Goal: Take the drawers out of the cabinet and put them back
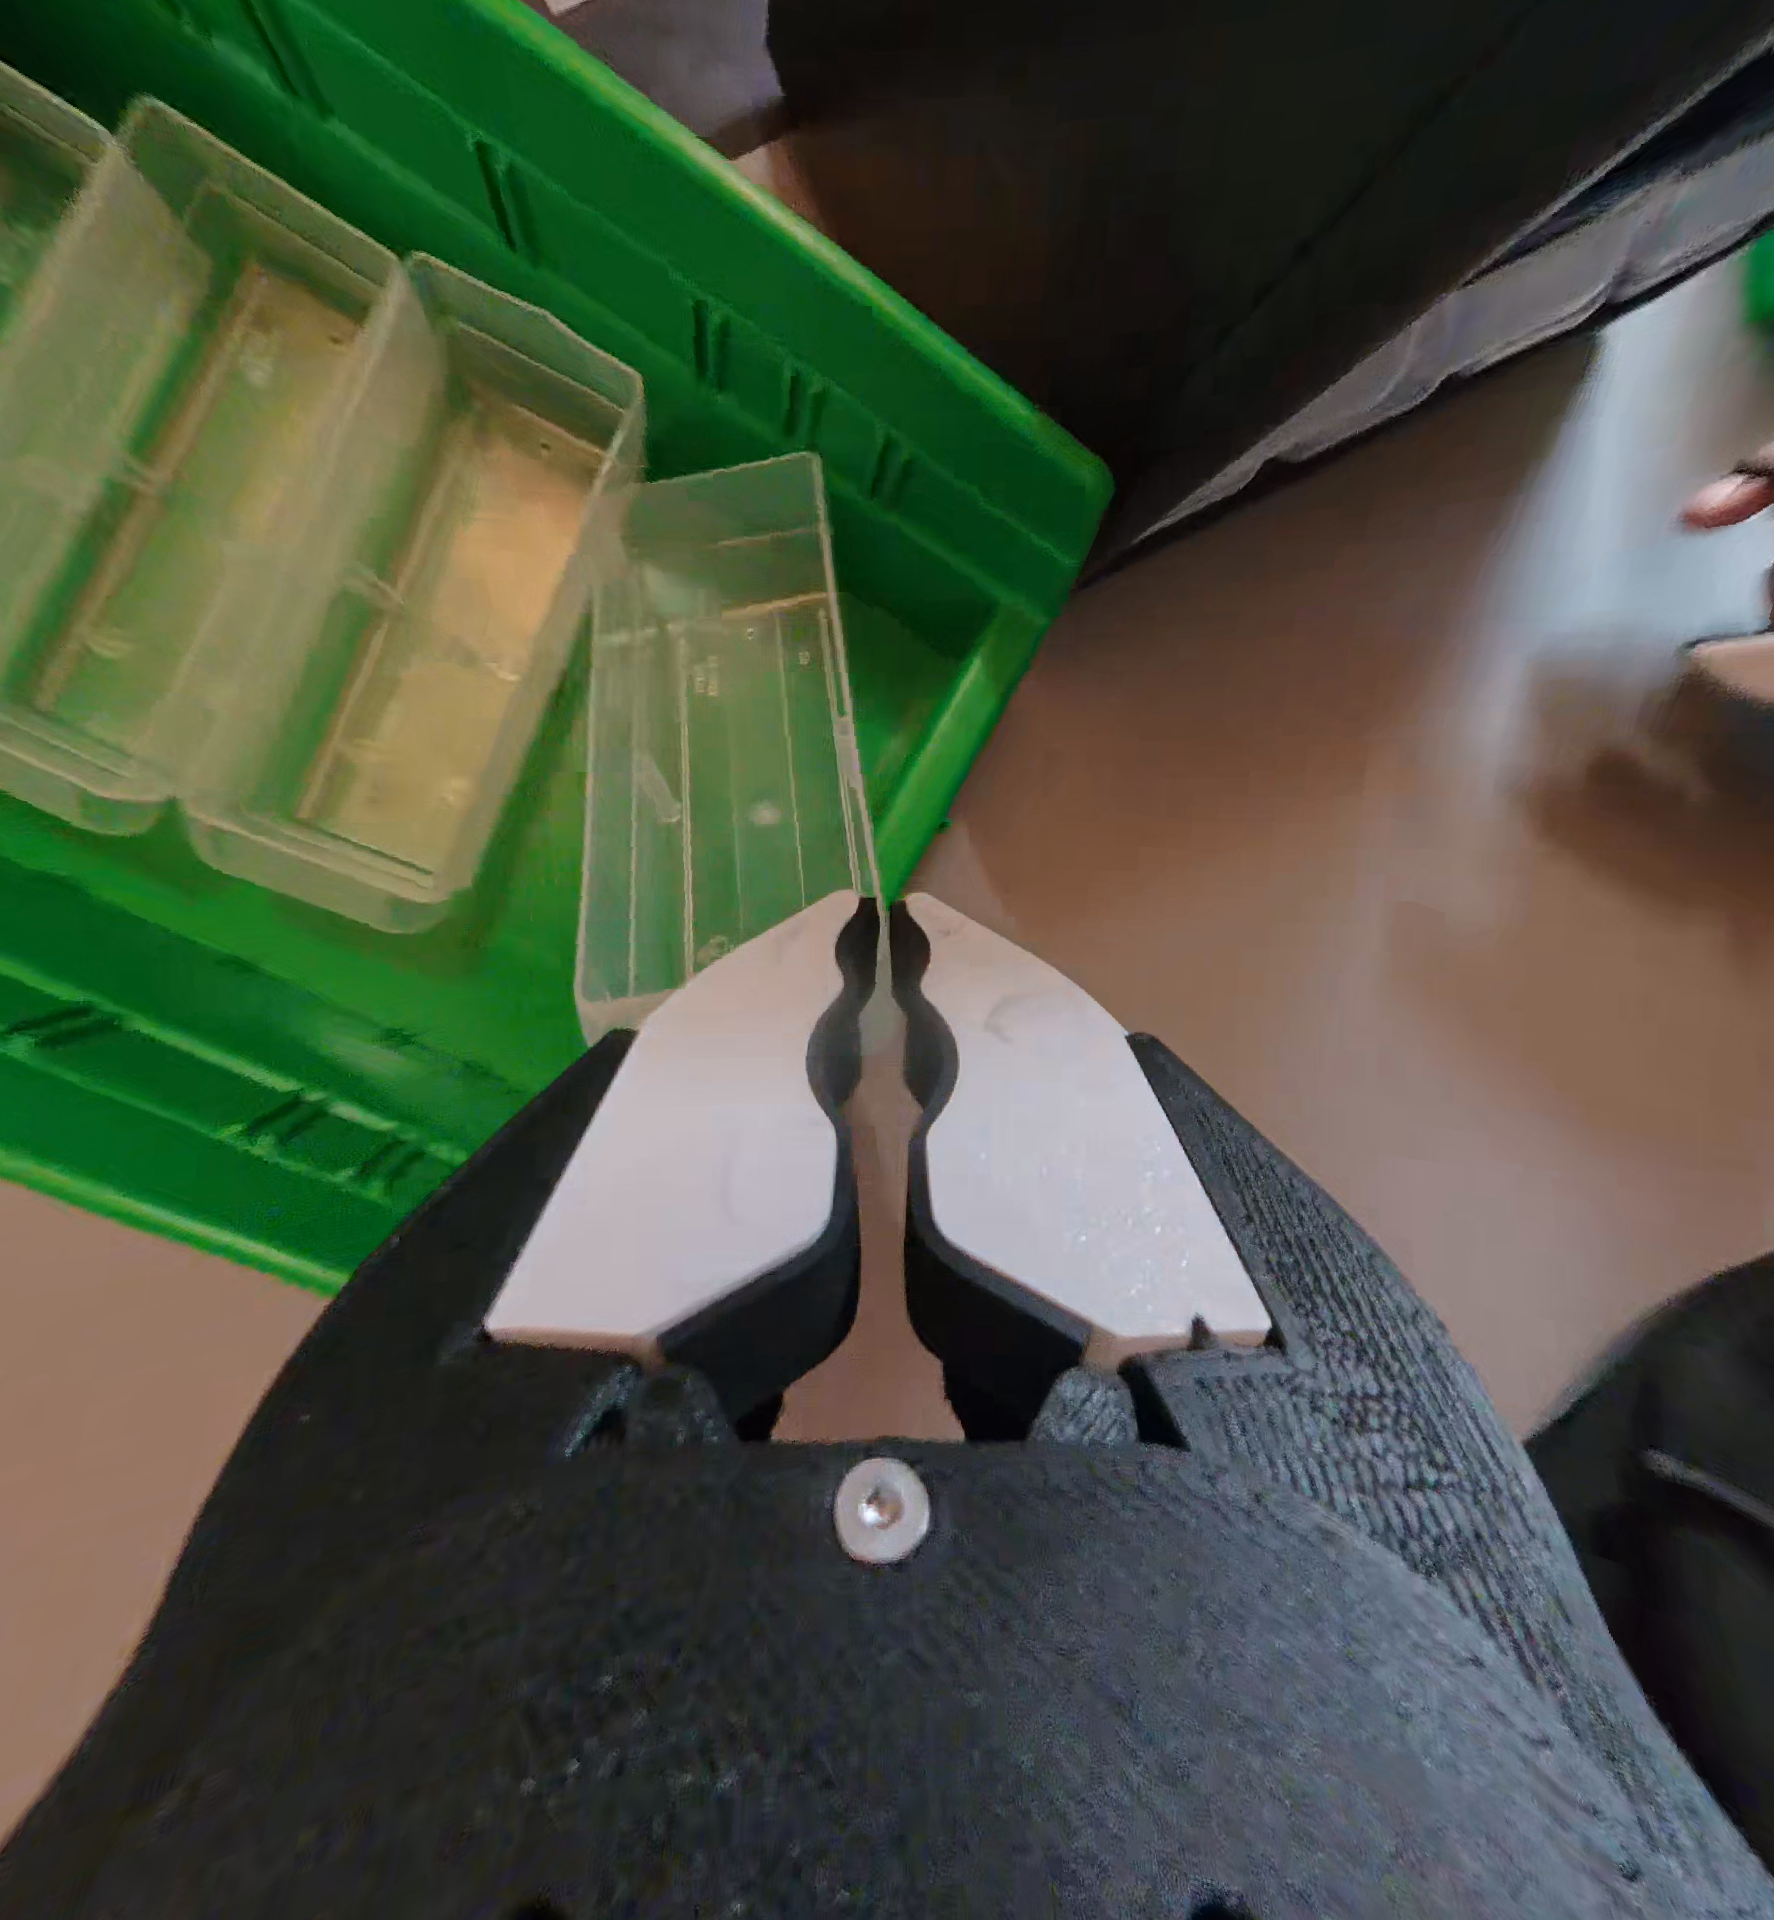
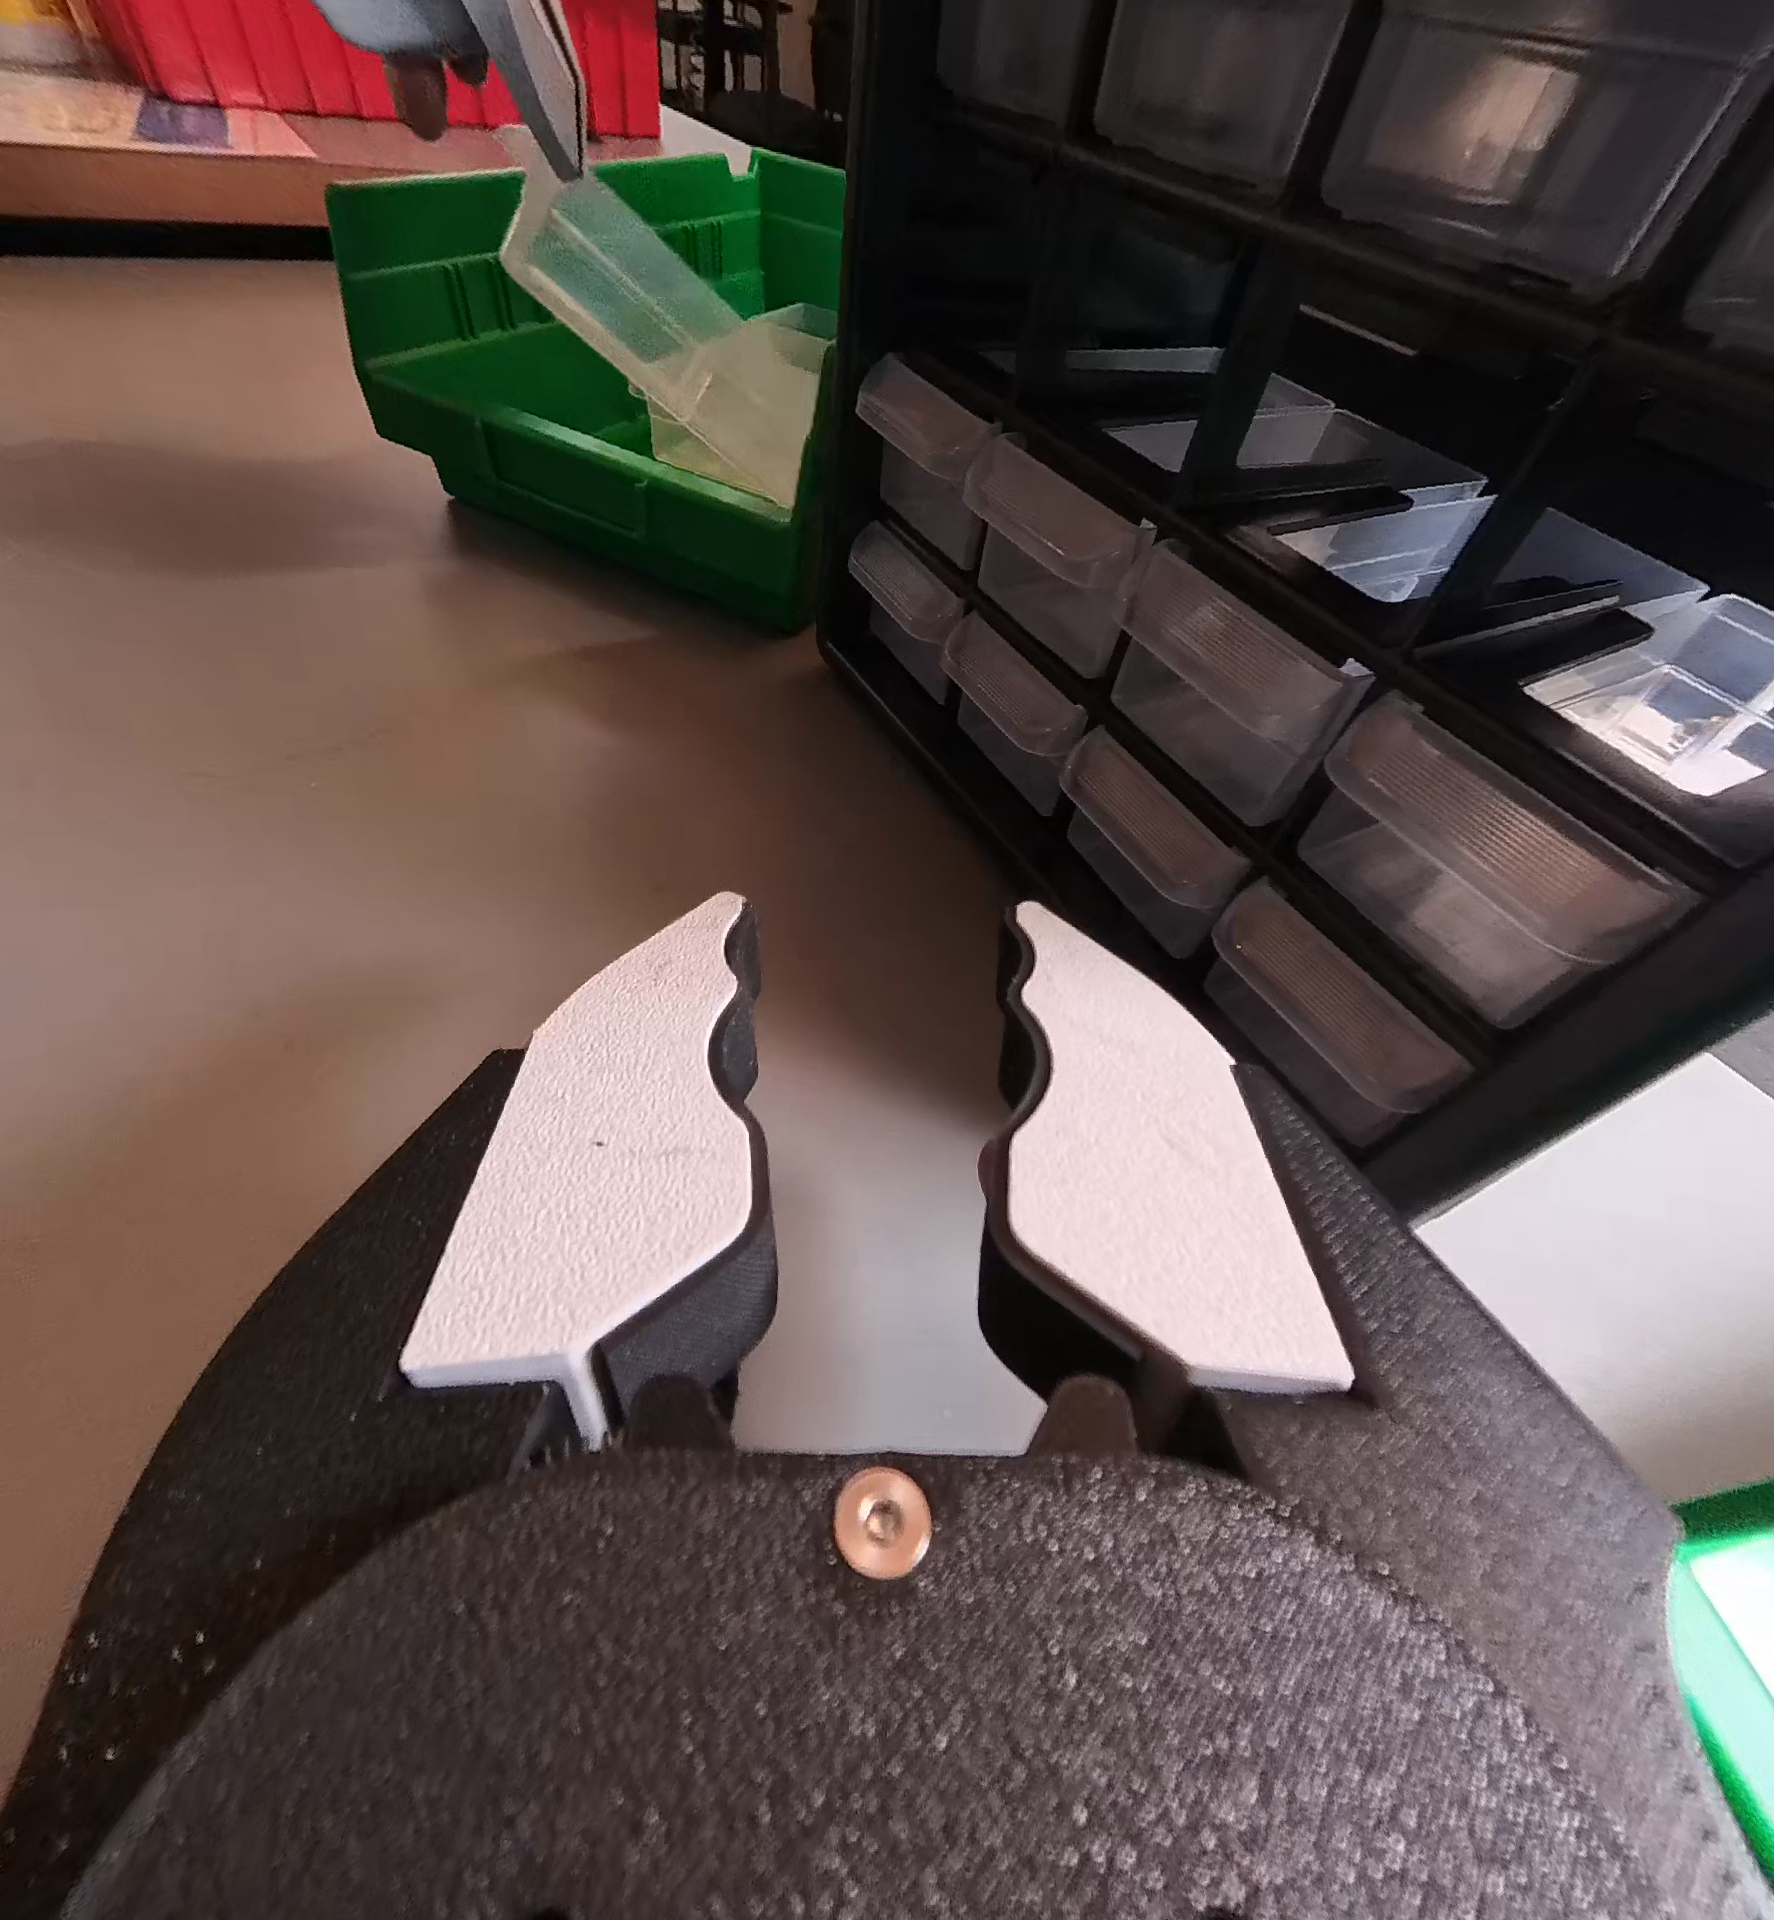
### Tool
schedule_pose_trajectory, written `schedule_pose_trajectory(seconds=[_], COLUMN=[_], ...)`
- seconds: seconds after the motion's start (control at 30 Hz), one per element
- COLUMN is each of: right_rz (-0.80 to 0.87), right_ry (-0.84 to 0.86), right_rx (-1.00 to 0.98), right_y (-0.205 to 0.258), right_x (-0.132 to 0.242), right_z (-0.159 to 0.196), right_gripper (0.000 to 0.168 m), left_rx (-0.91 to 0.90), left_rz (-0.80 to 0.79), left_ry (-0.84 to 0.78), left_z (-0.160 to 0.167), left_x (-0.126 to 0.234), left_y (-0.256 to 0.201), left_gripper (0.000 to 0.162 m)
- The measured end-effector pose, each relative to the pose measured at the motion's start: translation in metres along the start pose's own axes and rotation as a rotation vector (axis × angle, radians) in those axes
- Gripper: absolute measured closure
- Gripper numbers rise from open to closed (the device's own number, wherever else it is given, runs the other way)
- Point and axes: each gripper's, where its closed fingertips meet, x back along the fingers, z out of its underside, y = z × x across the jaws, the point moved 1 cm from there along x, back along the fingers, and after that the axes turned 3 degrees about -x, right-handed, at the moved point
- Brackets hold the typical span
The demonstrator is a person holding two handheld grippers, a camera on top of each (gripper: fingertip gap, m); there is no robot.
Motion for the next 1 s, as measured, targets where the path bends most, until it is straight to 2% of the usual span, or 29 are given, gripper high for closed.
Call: schedule_pose_trajectory(seconds=[0.03, 0.17, 0.3, 0.4, 0.5, 0.6, 0.7, 0.73, 0.9, 1.0], right_rz=[-0.001, -0.001, -0.002, -0.004, -0.005, -0.007, -0.010, -0.011, -0.015, -0.012], right_ry=[0.003, 0.008, 0.006, 0.001, 0.000, -0.001, 0.000, 0.001, 0.007, 0.002], right_rx=[0.003, 0.004, 0.000, -0.003, -0.009, -0.017, -0.019, -0.019, -0.014, -0.009], right_y=[0.001, 0.001, 0.002, 0.002, 0.000, -0.001, -0.001, -0.001, 0.001, 0.001], right_x=[0.000, -0.001, -0.001, 0.000, 0.000, -0.001, -0.001, -0.002, -0.002, -0.001], right_z=[0.000, 0.001, 0.001, 0.001, 0.001, 0.001, 0.002, 0.002, 0.003, 0.002], right_gripper=[0.125, 0.125, 0.125, 0.125, 0.125, 0.125, 0.125, 0.125, 0.125, 0.125], left_rx=[0.033, 0.070, -0.006, -0.173, -0.426, -0.646, -0.709, -0.712, -0.790, -0.828], left_rz=[0.027, 0.081, 0.085, 0.103, 0.066, -0.030, -0.054, -0.061, -0.151, -0.187], left_ry=[-0.022, -0.074, -0.093, -0.133, -0.157, -0.083, 0.005, 0.028, 0.074, 0.056], left_z=[0.000, 0.001, -0.005, -0.015, -0.020, -0.010, 0.005, 0.009, 0.012, 0.008], left_x=[-0.002, -0.014, -0.020, -0.013, -0.001, 0.002, -0.007, -0.012, -0.026, -0.020], left_y=[-0.005, -0.025, -0.038, -0.052, -0.059, -0.048, -0.039, -0.036, -0.027, -0.030], left_gripper=[0.159, 0.157, 0.153, 0.139, 0.132, 0.124, 0.117, 0.116, 0.143, 0.143])
